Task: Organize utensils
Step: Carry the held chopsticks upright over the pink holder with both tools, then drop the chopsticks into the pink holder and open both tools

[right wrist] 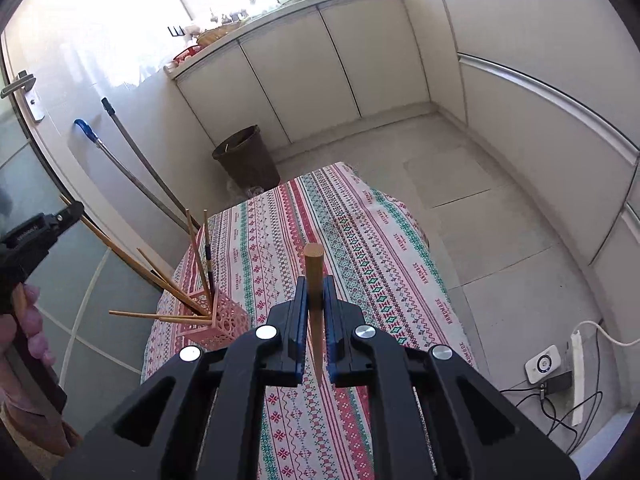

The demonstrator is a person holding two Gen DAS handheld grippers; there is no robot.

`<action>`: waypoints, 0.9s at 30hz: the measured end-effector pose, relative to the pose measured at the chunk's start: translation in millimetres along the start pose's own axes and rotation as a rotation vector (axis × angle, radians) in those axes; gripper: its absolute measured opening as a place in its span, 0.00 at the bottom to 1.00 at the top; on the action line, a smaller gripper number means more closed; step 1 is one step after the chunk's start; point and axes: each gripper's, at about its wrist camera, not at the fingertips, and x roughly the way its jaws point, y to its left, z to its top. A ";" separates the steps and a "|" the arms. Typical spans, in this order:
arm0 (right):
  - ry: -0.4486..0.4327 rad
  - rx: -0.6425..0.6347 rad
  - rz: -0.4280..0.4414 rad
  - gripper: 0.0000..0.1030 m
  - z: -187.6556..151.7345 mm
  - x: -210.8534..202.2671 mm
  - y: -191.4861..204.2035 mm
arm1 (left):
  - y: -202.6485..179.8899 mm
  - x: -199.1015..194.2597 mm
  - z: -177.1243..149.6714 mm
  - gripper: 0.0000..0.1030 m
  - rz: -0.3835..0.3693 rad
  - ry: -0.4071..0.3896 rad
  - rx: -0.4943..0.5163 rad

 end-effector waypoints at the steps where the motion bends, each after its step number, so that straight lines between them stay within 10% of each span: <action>1: -0.010 -0.001 0.000 0.08 3.9 -3.2 0.9 | 6.8 0.7 -2.4 0.13 -0.005 0.002 -0.027; 14: -0.229 -0.068 0.158 0.08 87.1 -79.5 80.8 | 63.0 -63.1 8.9 0.34 -0.027 -0.195 -0.195; 27: -0.186 -0.175 0.159 0.08 78.6 -18.5 160.7 | 71.5 -72.5 7.6 0.34 -0.027 -0.213 -0.169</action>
